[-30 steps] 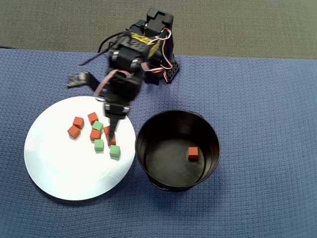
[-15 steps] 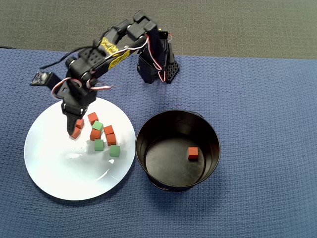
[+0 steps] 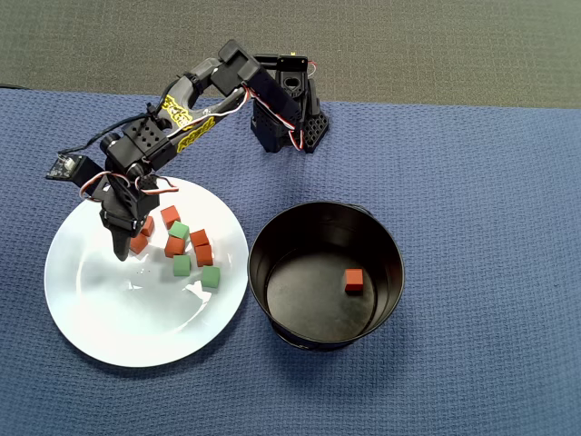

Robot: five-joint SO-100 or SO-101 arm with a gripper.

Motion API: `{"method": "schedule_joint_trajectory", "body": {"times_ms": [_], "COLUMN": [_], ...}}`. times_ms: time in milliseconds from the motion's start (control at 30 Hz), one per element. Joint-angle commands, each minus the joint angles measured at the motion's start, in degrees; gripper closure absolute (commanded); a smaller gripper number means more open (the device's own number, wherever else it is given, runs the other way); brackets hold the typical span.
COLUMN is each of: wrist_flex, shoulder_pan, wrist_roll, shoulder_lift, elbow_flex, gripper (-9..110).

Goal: Pick up the red cubes from the white plate and place them in the black recipient

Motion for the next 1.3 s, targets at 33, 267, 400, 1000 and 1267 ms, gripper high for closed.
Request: {"method": "schedule_joint_trajectory", "body": {"times_ms": [33,267,400,1000,1267], "wrist_flex": [-1.9,-2.9,-3.1,-2.5,4.6], "shoulder_pan": [-1.1,-1.7,-1.9,-0.1,-5.4], "wrist_roll": [0.7,0.8,1.0,4.6,8.3], "shoulder_lift": [0.2,-1.6,-3.0,0.2,15.6], "elbow_flex": [-3.5,-3.4,-4.2,-5.5,-6.6], "gripper": [81,81,82,102,102]}}
